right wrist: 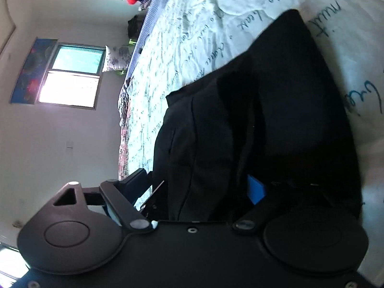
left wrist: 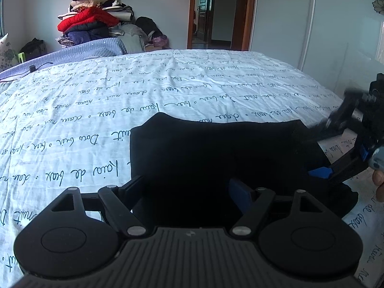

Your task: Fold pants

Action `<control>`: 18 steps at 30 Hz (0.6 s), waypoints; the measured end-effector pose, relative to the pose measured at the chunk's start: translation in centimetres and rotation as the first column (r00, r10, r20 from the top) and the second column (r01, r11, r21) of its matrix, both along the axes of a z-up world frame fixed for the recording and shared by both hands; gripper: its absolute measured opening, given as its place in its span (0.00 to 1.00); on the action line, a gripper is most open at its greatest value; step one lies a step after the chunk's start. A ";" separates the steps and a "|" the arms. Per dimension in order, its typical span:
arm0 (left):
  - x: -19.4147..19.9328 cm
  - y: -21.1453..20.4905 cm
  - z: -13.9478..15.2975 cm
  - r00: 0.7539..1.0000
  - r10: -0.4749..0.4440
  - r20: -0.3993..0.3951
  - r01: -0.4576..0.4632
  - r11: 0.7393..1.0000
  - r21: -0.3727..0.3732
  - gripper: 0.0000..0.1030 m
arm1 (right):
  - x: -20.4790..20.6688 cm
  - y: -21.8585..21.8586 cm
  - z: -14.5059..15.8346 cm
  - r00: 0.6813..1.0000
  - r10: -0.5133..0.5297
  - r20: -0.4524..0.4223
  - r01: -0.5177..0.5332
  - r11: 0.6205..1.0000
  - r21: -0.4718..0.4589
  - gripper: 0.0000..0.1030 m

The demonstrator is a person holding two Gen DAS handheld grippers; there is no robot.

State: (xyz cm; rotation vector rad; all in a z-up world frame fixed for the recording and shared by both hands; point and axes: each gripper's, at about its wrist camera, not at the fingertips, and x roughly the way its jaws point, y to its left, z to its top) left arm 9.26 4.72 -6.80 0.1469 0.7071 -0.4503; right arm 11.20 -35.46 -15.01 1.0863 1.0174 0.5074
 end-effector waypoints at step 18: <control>-0.4 -3.0 0.0 1.000 -0.020 -0.016 0.019 1.000 -0.022 0.89 | -0.5 -4.6 3.5 0.989 0.092 0.119 -0.034 0.909 -0.415 0.11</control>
